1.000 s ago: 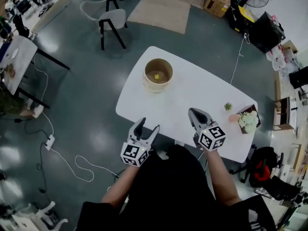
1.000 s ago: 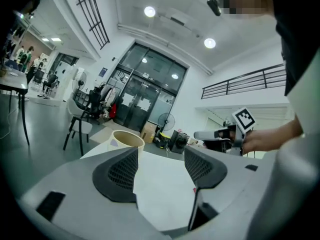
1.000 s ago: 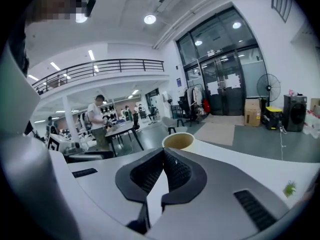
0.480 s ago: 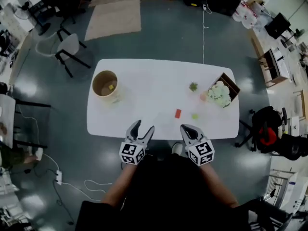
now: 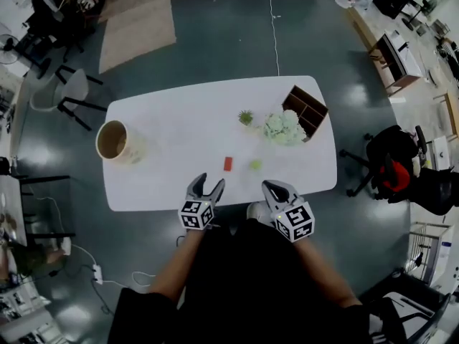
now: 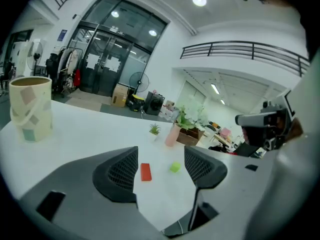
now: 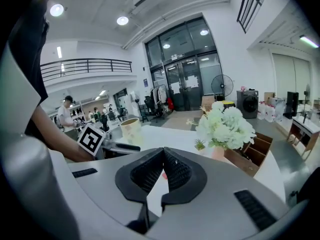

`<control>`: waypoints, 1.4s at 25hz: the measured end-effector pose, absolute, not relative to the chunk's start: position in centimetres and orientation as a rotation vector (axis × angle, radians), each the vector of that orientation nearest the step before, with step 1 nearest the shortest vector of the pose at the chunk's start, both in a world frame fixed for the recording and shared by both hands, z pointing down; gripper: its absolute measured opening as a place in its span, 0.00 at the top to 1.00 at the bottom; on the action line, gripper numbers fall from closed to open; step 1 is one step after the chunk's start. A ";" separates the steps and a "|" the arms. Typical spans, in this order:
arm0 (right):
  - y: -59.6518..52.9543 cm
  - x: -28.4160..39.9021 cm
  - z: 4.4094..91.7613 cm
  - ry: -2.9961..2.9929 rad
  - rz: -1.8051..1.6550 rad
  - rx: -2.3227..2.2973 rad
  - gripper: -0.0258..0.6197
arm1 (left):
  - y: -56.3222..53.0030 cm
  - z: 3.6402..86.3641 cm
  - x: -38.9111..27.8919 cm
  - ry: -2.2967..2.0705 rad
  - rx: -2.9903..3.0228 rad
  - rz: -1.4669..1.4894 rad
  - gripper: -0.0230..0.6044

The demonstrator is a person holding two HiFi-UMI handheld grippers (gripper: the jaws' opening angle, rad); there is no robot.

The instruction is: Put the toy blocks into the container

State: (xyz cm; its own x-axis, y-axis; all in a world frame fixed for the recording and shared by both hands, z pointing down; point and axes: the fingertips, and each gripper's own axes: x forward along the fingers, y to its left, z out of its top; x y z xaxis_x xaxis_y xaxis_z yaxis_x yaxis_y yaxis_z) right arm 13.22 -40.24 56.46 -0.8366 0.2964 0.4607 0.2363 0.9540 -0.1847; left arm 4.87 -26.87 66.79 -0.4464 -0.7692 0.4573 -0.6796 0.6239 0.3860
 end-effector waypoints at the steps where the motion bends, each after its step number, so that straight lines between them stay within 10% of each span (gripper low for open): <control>1: -41.2 13.4 56.6 -2.601 0.171 -0.375 0.96 | -28.1 67.2 4.9 -2.233 1.139 -0.175 0.54; 28: -53.4 18.9 62.4 -2.468 0.372 -0.218 0.96 | -45.7 82.1 8.1 -1.792 1.400 0.380 0.53; 35: -52.0 18.4 63.0 -2.443 0.355 -0.272 0.96 | -45.1 82.8 7.4 -1.809 1.393 0.436 0.74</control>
State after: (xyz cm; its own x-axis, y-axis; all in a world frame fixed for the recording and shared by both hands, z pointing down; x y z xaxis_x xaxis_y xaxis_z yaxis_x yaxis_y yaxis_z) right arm 18.44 -52.04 62.99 -0.7699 0.2802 0.5734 0.1057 0.9420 -0.3185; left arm 7.38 -45.11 82.76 -0.0793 -0.6490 0.7566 -0.9224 0.3355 0.1911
